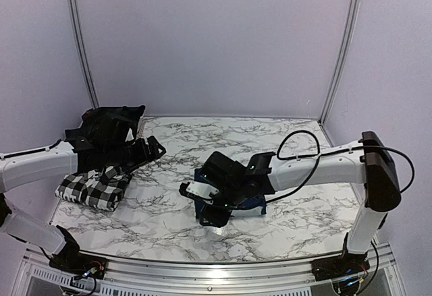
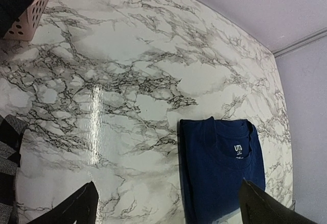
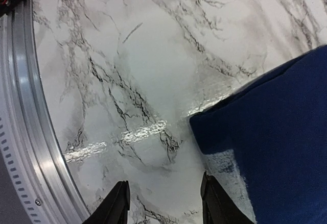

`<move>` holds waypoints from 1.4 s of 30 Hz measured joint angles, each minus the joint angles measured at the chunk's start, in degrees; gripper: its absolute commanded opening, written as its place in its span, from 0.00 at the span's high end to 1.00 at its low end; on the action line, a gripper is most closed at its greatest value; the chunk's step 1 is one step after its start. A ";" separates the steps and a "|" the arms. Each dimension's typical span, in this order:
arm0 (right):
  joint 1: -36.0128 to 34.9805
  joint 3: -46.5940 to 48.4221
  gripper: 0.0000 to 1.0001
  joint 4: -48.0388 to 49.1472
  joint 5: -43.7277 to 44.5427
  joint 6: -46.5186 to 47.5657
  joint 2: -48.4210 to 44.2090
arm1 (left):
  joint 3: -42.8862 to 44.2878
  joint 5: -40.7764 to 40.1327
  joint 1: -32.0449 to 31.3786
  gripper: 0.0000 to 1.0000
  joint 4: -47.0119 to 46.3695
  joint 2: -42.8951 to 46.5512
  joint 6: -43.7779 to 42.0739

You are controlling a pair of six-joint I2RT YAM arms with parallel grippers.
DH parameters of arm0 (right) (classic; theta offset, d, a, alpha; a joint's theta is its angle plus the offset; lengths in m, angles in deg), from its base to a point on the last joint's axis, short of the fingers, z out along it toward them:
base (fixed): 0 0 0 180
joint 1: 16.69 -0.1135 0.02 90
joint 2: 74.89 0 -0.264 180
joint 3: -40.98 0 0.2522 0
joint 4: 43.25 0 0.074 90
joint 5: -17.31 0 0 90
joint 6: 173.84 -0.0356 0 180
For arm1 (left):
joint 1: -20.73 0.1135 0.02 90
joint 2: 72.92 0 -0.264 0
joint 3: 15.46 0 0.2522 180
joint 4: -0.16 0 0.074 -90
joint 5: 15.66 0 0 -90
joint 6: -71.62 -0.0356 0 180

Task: Fold and stack the mixed laundry pile
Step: Pick up the square-folded T-shirt from the center of the board.

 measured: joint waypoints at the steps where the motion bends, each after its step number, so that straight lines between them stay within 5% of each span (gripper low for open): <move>1: -0.37 0.13 0.57 -0.09 0.39 -0.15 1.46 | -0.72 0.42 0.04 0.01 -0.02 0.26 0.02; 23: -3.30 13.92 0.59 -4.81 13.14 0.15 13.75 | -6.80 4.74 2.91 0.01 -0.42 4.17 0.26; 27: -3.32 11.63 0.71 -4.50 15.41 0.48 16.74 | -6.86 5.81 3.28 0.01 -1.16 2.27 1.22; 31: -3.45 11.54 0.99 -3.56 17.92 0.61 16.81 | -8.35 7.04 3.37 0.01 -2.95 0.57 2.91; 42: -1.97 3.21 1.00 3.67 13.70 1.88 8.31 | -15.26 14.69 2.97 0.01 -18.01 -8.00 13.14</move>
